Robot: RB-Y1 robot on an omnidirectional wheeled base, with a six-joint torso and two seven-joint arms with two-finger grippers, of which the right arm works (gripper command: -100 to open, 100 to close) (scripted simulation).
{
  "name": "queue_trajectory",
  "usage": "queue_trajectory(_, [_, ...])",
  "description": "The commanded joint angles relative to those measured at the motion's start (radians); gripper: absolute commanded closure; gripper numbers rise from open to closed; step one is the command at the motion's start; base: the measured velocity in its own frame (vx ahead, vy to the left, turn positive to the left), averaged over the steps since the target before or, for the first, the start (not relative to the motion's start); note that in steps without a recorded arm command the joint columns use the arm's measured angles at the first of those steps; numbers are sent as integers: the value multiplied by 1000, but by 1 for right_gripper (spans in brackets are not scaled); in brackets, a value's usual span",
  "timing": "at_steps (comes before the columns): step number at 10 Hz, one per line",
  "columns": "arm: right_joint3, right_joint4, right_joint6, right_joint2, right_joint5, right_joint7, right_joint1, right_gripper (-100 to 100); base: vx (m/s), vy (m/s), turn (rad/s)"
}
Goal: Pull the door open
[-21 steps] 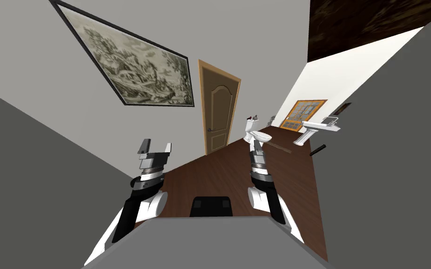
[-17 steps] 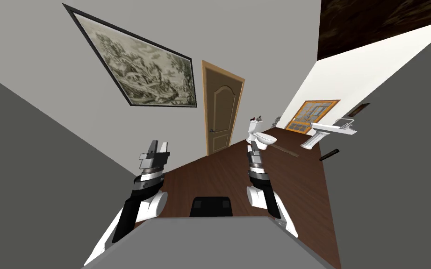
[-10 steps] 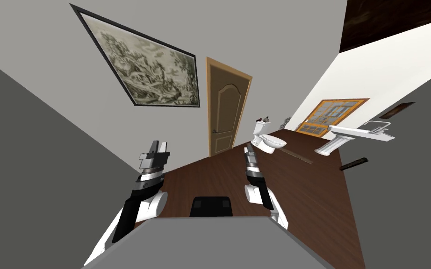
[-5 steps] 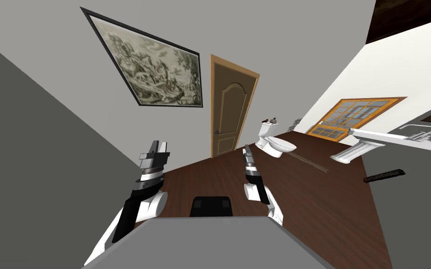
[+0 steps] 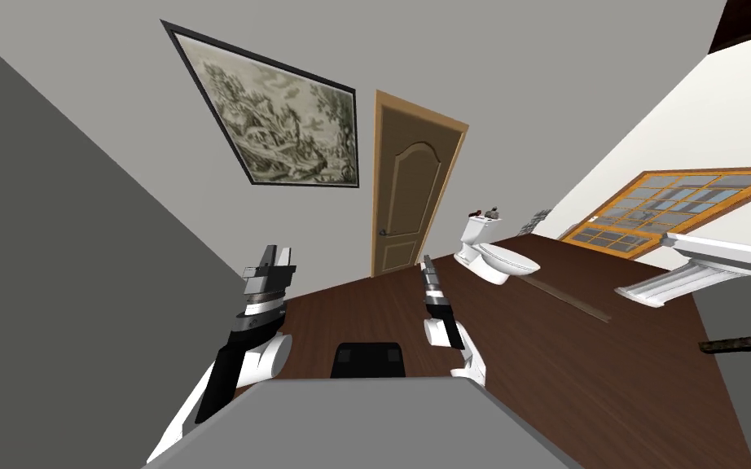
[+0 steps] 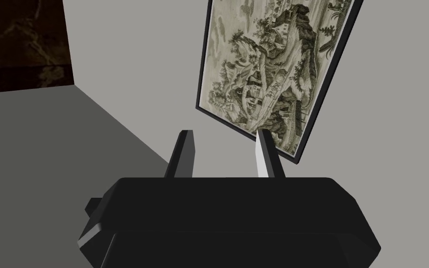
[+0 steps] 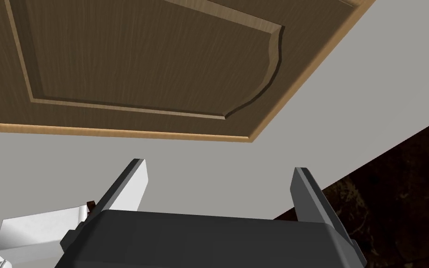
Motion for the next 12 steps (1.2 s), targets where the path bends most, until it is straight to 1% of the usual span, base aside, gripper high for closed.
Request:
queue_trajectory(1, [-4,50,-10,-9,-9,-6,-22,-100,89,-38,141])
queue_trajectory(6, [-16,209,-35,-37,-37,-23,-89,-100,94,-41,146])
queue_trajectory(7, [-18,235,-41,-42,-43,-26,-103,-100,84,-46,168])
queue_trajectory(8, [-18,241,-41,-42,-43,-26,-103,-100,56,-36,44])
queue_trajectory(10, [-23,305,-51,-53,-55,-33,-130,-100,57,-26,105])
queue_trajectory(12, [-28,367,-61,-63,-67,-40,-158,-100,69,-52,178])
